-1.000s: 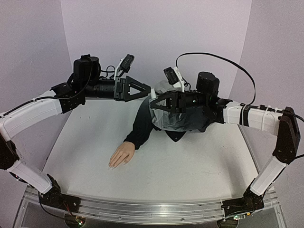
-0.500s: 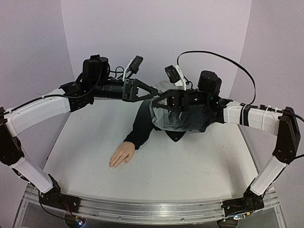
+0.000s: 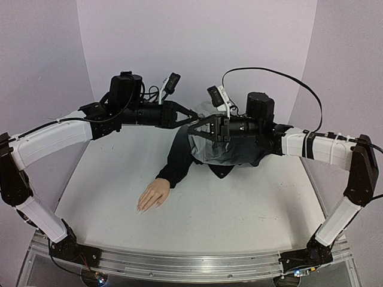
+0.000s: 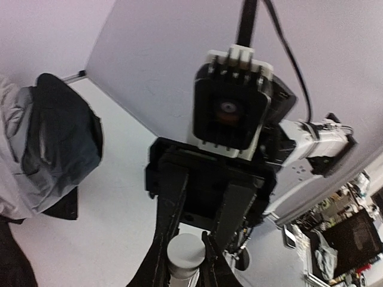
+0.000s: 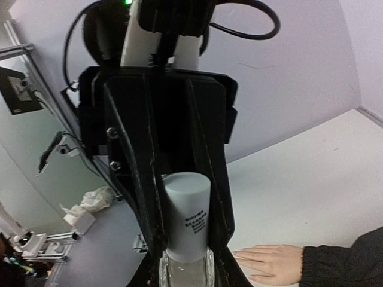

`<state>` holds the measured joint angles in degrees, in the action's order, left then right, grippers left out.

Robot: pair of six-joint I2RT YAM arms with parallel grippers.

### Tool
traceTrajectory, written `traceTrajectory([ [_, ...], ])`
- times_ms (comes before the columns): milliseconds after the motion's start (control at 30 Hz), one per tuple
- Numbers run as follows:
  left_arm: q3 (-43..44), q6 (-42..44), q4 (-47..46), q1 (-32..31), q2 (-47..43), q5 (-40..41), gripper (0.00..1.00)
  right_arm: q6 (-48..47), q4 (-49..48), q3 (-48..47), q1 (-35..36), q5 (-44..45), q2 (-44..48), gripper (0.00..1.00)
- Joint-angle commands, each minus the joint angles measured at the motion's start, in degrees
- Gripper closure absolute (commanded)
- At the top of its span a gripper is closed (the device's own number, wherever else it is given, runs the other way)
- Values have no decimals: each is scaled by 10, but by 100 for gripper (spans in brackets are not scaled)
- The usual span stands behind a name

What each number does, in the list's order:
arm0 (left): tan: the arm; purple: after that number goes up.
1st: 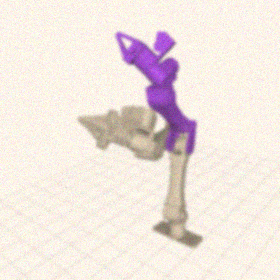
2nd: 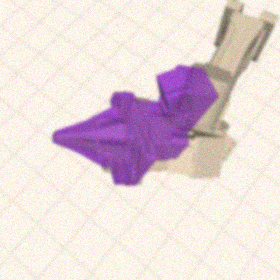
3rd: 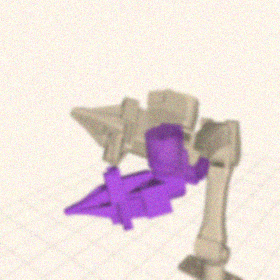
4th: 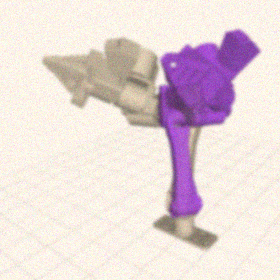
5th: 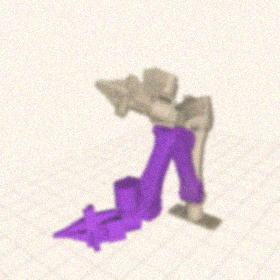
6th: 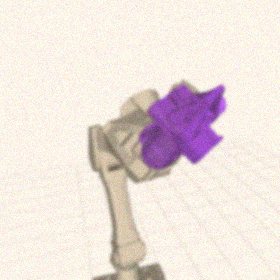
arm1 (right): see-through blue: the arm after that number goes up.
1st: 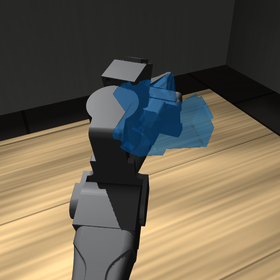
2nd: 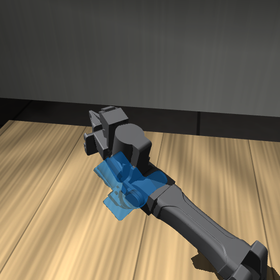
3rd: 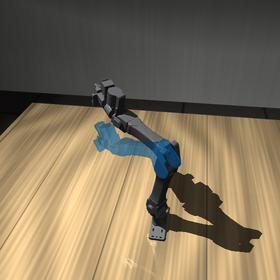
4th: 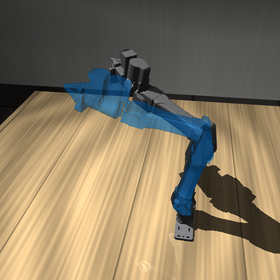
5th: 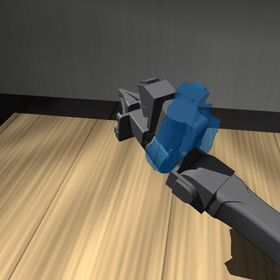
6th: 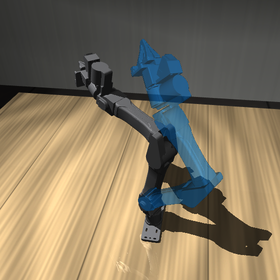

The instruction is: Paint the nails

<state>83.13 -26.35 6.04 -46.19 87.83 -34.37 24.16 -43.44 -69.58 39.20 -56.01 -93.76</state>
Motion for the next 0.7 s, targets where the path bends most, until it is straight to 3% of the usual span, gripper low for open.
traceTrajectory([
  [0, 51, 13, 81, -8, -5, 179, 100, -128, 74, -8, 11, 304, 32, 100],
  [67, 72, 0, 142, -9, 4, 284, 100, -181, 91, 1, 52, 581, 43, 100],
  [133, 89, -27, 183, -8, 17, 364, 100, -248, 41, 16, 114, 845, 33, 100],
  [167, 96, -38, 191, -7, 26, 382, 100, -288, -12, 26, 133, 929, 23, 100],
  [233, 109, -60, 197, -7, 41, 393, 100, -357, -100, 26, 150, 1008, -11, 100],
  [367, 151, -79, 211, -7, 79, 382, 100, -362, -77, -48, 153, 986, -74, 100],
  [567, 146, -86, 210, 6, 73, 332, 100, -332, -55, -40, 147, 801, -53, 100],
  [667, 120, -78, 183, 17, 55, 268, 89, -315, -18, -28, 133, 676, -32, 100],
])
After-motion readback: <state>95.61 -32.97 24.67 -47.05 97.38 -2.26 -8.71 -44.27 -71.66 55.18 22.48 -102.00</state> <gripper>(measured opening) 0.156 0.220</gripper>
